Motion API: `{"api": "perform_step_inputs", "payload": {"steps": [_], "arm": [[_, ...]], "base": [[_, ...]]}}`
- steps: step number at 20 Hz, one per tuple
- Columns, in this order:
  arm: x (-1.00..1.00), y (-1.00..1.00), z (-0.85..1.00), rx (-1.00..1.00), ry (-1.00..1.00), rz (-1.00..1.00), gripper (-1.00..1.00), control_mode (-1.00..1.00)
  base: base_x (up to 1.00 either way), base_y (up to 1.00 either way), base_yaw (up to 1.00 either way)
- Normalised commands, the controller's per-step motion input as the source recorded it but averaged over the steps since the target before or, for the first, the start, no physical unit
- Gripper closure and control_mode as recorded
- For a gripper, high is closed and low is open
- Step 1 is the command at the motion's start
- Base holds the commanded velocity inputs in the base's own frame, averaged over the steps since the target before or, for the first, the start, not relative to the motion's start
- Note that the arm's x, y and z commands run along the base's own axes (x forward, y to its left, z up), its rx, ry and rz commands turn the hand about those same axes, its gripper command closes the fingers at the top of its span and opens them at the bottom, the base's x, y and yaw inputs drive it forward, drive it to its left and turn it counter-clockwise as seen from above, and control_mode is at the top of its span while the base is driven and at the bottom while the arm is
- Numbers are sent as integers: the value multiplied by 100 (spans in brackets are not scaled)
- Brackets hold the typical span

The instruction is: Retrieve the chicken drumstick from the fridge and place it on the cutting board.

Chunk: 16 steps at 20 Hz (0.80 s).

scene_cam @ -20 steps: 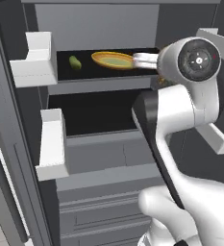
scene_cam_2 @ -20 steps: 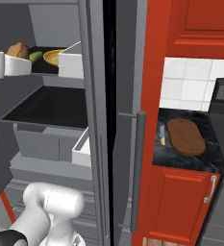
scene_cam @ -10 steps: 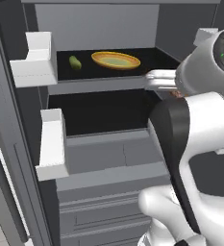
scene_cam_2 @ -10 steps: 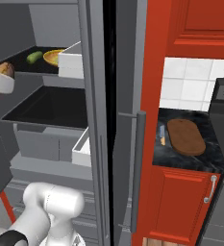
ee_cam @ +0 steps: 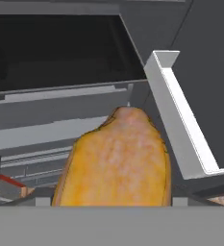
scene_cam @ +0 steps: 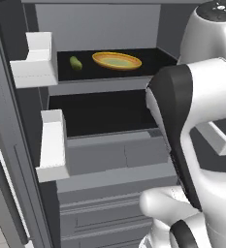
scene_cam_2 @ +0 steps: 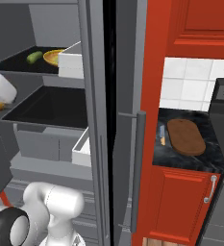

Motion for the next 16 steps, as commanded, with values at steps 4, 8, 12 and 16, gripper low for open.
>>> {"api": "perform_step_inputs", "payload": {"steps": [4, 8, 12, 16], "arm": [[0, 0, -43, 18, 22, 0, 100, -100], [-3, -4, -66, 19, 18, -2, 100, -100], [-1, -1, -42, 1, 10, -2, 100, -100], [-6, -2, -35, 0, 0, 0, 100, -100]], "base": [[0, 0, 0], [0, 0, 0], [0, 0, 0], [0, 0, 0]]}}
